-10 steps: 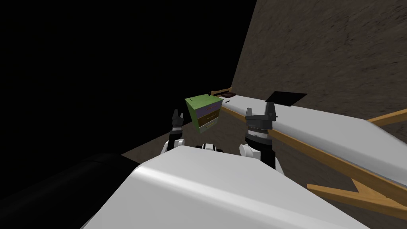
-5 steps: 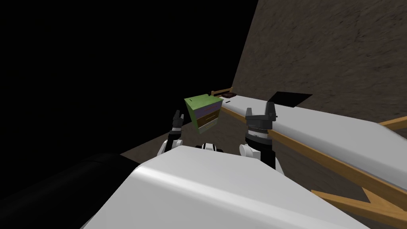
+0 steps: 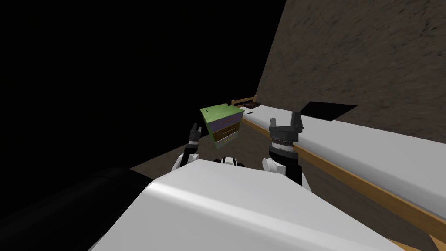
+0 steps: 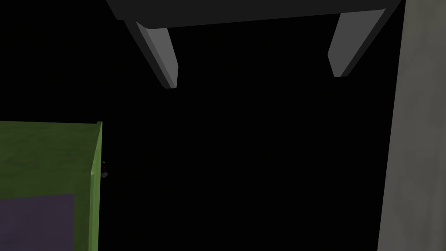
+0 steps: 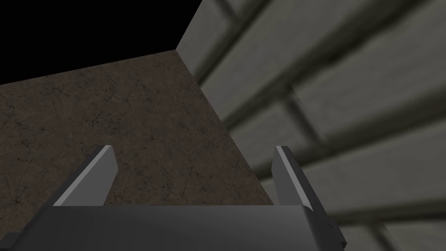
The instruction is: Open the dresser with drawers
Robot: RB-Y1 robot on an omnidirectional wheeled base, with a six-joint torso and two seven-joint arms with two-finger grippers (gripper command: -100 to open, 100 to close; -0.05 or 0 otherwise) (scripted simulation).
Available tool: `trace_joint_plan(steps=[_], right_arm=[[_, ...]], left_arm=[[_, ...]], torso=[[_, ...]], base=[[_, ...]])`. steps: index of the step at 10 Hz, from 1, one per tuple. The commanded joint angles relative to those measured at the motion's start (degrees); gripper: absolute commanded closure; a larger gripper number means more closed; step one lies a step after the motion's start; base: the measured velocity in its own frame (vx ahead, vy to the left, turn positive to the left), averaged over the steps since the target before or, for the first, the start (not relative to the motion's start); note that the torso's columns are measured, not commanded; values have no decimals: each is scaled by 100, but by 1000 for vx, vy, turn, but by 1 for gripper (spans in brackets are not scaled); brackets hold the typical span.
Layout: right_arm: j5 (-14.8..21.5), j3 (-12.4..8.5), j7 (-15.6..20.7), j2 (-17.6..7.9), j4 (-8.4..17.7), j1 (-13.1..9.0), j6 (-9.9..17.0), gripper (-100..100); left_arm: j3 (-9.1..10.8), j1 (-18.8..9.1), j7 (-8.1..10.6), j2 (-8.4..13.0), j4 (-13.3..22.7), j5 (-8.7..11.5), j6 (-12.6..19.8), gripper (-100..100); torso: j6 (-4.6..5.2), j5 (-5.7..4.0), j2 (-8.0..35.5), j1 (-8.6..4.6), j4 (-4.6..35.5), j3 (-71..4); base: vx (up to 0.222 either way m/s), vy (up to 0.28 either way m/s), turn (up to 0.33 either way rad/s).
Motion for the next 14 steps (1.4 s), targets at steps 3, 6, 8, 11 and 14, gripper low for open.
trace_joint_plan(steps=[3,6,8,11,14], right_arm=[[0,0,0,0,0,0,0,0],[0,0,0,0,0,-1,0,0],[0,0,0,-1,0,-1,0,0],[0,0,0,0,0,0,0,0],[0,0,0,0,0,-1,0,0]], left_arm=[[173,-49,135,92,510,255,-121,-100],[250,-74,194,79,806,388,-208,-100],[320,-94,248,42,1065,507,-287,-100],[388,-114,301,22,1315,622,-365,-100],[489,-141,379,38,1681,794,-482,-100]], torso=[[0,2,13,5,3,8],[0,1,11,0,3,7],[0,4,0,11,0,-1],[1,2,-3,11,-1,-2],[0,0,9,-1,3,6]], base=[[143,-133,61],[122,-119,66],[133,-126,60],[149,-135,62],[141,-133,74]])
